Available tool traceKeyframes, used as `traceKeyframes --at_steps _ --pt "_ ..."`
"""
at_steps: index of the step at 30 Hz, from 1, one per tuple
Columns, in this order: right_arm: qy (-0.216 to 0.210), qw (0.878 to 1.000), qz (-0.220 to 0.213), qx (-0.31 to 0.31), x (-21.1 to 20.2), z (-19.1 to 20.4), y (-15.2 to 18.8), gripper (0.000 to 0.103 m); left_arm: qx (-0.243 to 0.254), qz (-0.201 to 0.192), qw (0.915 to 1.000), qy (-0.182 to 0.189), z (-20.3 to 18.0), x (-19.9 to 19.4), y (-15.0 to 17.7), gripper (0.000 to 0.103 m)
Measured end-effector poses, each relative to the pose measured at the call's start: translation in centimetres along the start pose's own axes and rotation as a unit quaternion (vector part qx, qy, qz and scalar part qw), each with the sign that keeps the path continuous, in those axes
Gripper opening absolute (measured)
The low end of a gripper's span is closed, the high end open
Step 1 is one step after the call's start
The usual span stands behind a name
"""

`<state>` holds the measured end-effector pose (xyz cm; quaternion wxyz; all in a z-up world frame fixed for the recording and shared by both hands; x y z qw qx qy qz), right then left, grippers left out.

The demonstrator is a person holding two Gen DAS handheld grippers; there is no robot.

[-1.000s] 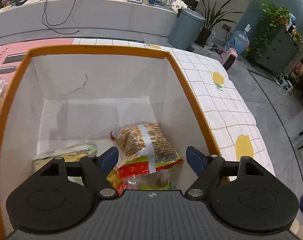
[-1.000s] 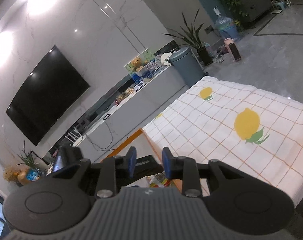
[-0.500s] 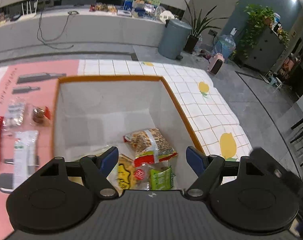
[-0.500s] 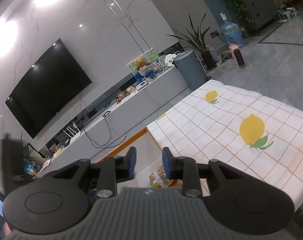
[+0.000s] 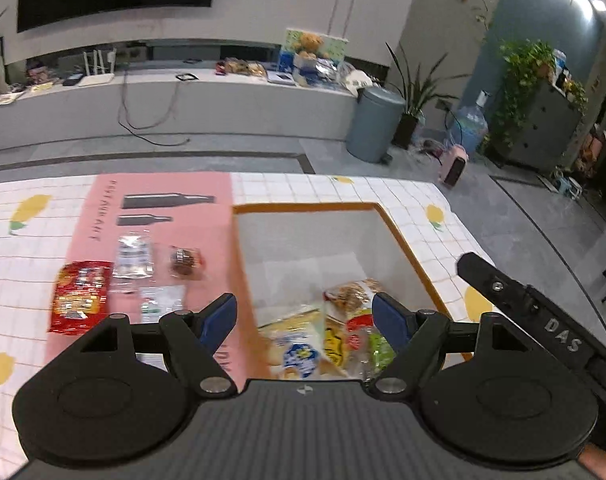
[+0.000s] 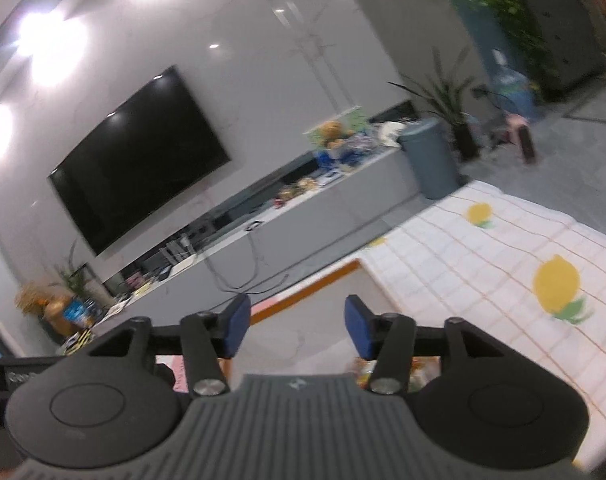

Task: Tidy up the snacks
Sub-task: 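Withdraw both tools from the box back over the remaining snacks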

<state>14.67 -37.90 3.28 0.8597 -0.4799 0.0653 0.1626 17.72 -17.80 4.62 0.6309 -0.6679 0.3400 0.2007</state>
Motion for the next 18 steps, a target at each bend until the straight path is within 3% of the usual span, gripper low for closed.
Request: traceKeyframes --at_steps 9,18 --pt "-0.043 0.996 0.030 -0.073 2.3 5.9 2.7 0.059 -0.064 -0.016 0.9973 -0.031 7.4 -2.6 1.0 0.090" --pt "-0.064 0.990 0.066 -0.110 4.2 8.8 5.3 0.064 -0.105 -0.006 0.9924 -0.063 14.2 -2.5 4.6 0.090"
Point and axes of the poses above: each gripper's, at about its wrist camera, not at the fingertips, and x roughly the way its jaws point, z to its left, y to its underside, the point moved 6 cm from there along x, roughly the way its jaws point, and after that the axes turned 6 degrees about -y, right-handed, at the moved point
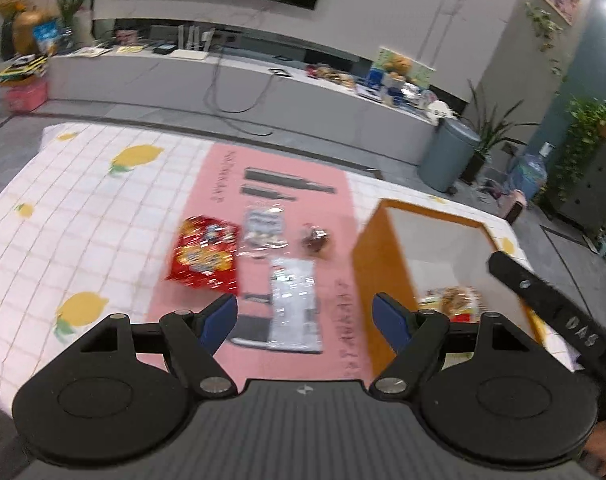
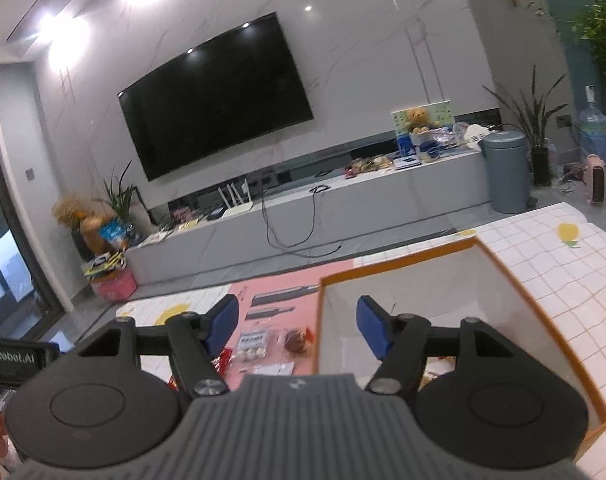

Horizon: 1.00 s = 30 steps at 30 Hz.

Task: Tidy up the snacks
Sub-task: 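Withdraw both tools from the box back over the remaining snacks, then grasp the red chip bag with the left tool while the right tool approaches the clear packet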

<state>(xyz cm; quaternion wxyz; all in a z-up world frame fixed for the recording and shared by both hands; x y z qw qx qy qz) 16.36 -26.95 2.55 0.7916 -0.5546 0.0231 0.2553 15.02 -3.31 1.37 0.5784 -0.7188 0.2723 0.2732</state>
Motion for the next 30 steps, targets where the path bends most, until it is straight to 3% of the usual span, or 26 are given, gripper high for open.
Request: traceKeyframes --at_steps 6,8,15,19,21,26,30 --pt "-0.016 0.999 -0.019 -0.037 0.6 2.4 0.9 0.065 -0.038 -0.003 0.9992 -0.011 4.3 1.4 0.3 0.089" --pt "-0.028 0.999 -0.021 -0.040 1.1 3.0 1.2 0.070 -0.050 -0.007 0.9986 -0.014 5.8 1.8 0.2 0.089" --pt "-0.040 0.997 0.022 -0.065 4.4 5.1 3.8 0.073 -0.080 -0.014 0.9964 -0.023 9.3 4.1 -0.2 0.089" --pt "-0.032 0.992 0.075 -0.101 7.2 6.2 6.3 0.073 -0.002 -0.042 0.9990 -0.014 8.9 6.4 0.1 0.089" --pt "-0.025 0.987 0.097 -0.123 8.6 6.6 7.6 0.073 0.021 -0.027 0.9990 -0.028 8.6 8.2 0.2 0.089" --pt "-0.030 0.979 0.151 -0.137 12.3 6.9 10.6 0.073 0.022 0.010 0.9990 -0.039 8.2 12.2 -0.6 0.089" --pt "-0.002 0.975 0.194 -0.109 15.8 5.5 12.4 0.073 0.021 0.024 0.9976 -0.062 8.1 14.5 -1.3 0.089"
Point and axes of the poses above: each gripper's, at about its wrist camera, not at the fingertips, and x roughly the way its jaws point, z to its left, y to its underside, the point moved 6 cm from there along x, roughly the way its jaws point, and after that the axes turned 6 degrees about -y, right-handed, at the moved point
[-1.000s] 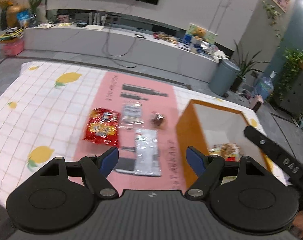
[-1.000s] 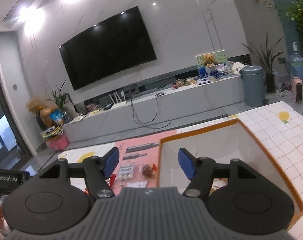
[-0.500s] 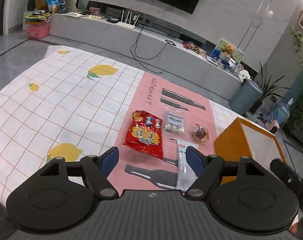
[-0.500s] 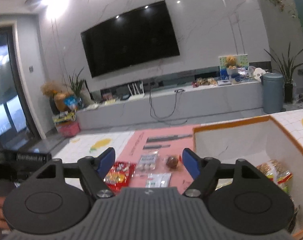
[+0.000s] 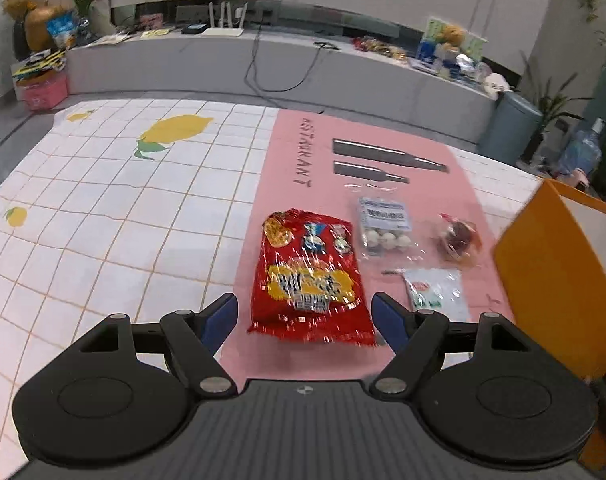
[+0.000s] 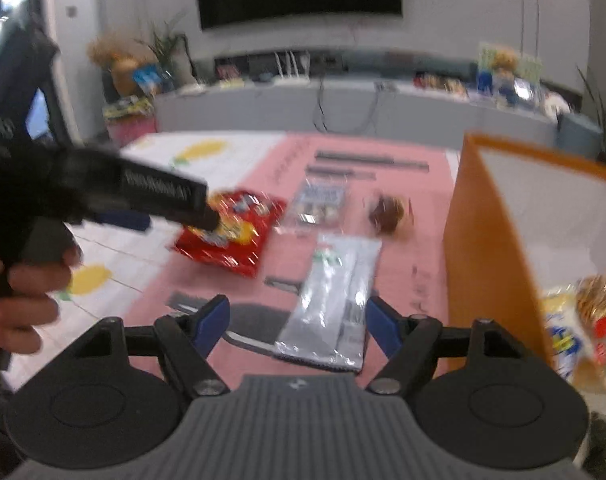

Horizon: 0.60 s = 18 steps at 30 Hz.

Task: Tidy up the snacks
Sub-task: 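Grasp the red chip bag with the left tool while the right tool approaches the clear packet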

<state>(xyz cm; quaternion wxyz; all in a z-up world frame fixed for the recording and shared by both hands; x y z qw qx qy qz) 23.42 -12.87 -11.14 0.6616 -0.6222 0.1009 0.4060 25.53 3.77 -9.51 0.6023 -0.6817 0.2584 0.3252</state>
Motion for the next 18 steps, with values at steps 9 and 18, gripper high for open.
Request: traceKeyframes --at_steps 9,18 --pt "0.027 0.998 0.048 0.032 2.3 -0.4 0.9 0.076 0.007 0.030 0.9995 -0.010 -1.3 3.8 -0.8 0.090" --pt "0.028 0.998 0.049 0.034 1.4 -0.8 1.0 0.076 0.026 0.038 0.9976 -0.052 -1.9 6.1 -0.7 0.098"
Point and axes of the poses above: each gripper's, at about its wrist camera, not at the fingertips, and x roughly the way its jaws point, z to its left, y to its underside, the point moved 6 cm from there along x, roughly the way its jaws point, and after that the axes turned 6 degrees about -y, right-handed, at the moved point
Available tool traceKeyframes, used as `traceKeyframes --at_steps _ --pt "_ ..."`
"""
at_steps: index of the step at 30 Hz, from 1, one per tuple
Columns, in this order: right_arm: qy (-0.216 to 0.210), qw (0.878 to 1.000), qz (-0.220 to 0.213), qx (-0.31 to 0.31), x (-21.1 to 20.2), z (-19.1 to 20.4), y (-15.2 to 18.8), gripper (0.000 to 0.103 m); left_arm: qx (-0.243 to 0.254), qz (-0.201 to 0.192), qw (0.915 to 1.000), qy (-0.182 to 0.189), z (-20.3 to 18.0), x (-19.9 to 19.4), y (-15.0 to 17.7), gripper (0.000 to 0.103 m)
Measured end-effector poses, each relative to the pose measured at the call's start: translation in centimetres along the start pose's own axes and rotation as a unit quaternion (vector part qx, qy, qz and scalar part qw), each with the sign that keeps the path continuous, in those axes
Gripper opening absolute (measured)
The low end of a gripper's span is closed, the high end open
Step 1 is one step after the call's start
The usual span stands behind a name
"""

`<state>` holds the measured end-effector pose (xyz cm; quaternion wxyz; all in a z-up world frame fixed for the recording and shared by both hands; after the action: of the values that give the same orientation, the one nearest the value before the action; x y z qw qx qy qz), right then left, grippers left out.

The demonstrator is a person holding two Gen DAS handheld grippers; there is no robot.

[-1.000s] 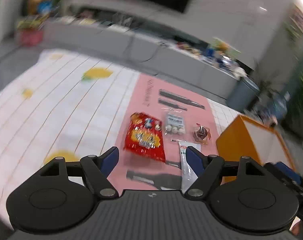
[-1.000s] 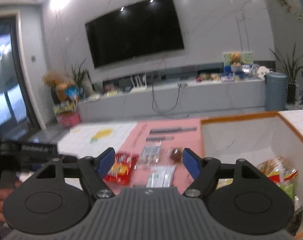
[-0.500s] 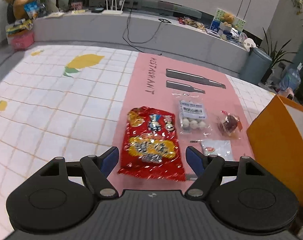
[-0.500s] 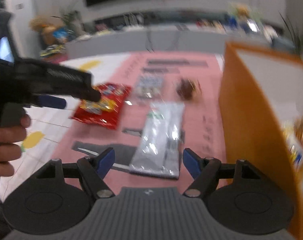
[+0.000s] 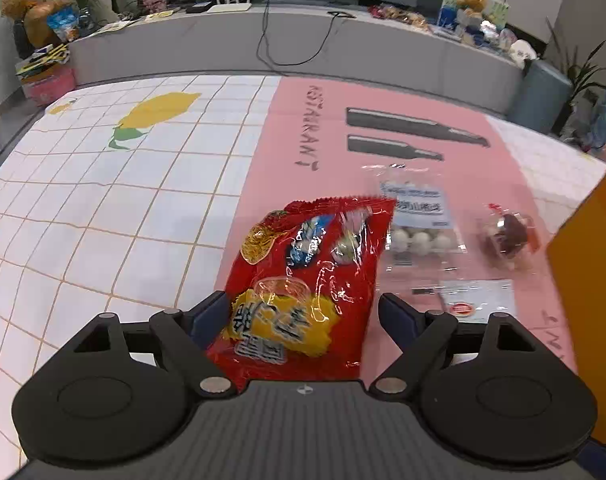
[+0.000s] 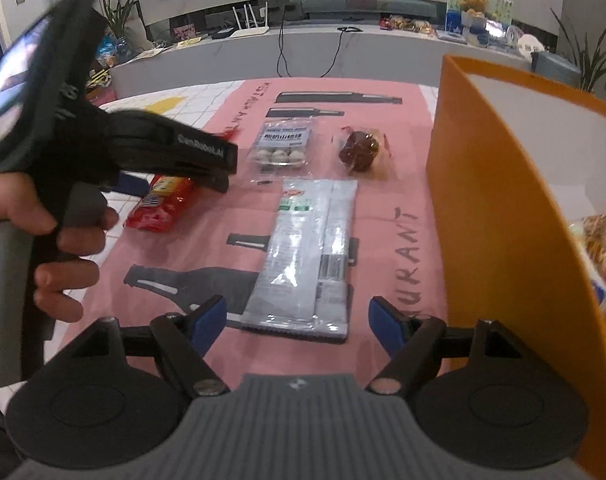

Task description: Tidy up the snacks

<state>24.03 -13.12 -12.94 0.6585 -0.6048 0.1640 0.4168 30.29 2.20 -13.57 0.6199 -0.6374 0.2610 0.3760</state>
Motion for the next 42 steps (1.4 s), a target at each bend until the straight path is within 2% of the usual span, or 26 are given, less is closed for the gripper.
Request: traceKeyframes --at_steps 3,5,6,8,10,17,22,25,28,31,35,38,42 --pt "-0.007 1.000 -0.002 0.004 -0.3 0.0 -0.1 0.077 0.004 0.006 0.9997 -0.023 0.2 1.0 0.2 0.102" --pt "-0.005 1.000 -0.003 -0.003 -0.4 0.1 -0.1 0.076 -0.001 -0.002 0.9998 -0.018 0.5 1.0 0.2 0.103" --pt "-0.002 1.000 -0.003 -0.008 -0.5 0.1 -0.1 0.076 0.000 -0.003 0.9999 -0.014 0.6 0.9 0.3 0.101" --pt "0.000 1.000 -0.005 -0.013 -0.4 0.1 -0.2 0.077 -0.002 -0.007 0.9999 -0.007 0.9 0.6 0.3 0.090" --pt "-0.001 1.000 -0.005 -0.016 -0.3 0.1 -0.2 0.076 -0.002 -0.008 1.0000 -0.003 1.2 0.3 0.4 0.085" --pt "-0.010 1.000 -0.003 -0.012 0.1 -0.2 0.3 0.076 -0.005 -0.002 1.0000 0.002 3.2 -2.0 2.5 0.083" --pt "-0.033 0.999 -0.015 -0.006 0.6 0.6 0.8 0.077 -0.038 -0.008 0.9992 0.013 4.5 -4.4 3.7 0.083" --pt "-0.024 0.999 -0.024 -0.022 1.0 1.5 1.2 0.077 -0.039 -0.017 0.9990 0.013 4.8 -5.6 4.5 0.083" --pt "-0.014 0.999 -0.027 -0.030 1.6 2.2 1.6 0.078 -0.024 -0.020 0.9995 -0.002 4.8 -6.4 5.8 0.083" --pt "0.005 0.998 -0.029 -0.056 2.3 2.9 1.8 0.079 -0.005 -0.016 0.9998 0.006 4.4 -6.6 6.3 0.083" --pt "0.013 0.997 -0.023 -0.070 3.1 3.4 1.7 0.089 0.025 -0.025 0.9993 0.010 4.0 -6.6 6.1 0.083" --pt "0.020 0.997 -0.027 -0.063 3.6 3.5 1.4 0.093 0.006 -0.018 0.9994 0.030 4.3 -6.6 5.7 0.083" --pt "0.022 0.997 -0.040 -0.066 4.2 3.6 1.0 0.093 -0.004 -0.021 0.9991 0.037 4.3 -7.0 5.3 0.083"
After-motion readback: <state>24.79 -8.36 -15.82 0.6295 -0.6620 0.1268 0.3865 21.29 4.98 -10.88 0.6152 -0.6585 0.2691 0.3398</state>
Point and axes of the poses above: each gripper's, at about its wrist camera, not at the fingertips, and x roughly the way its jaws point, z to its left, y to its underside, the point moved 6 cm from there along x, roughly the way its jaws point, and after that the axes turned 6 degrees about -y, right-handed, at the moved point
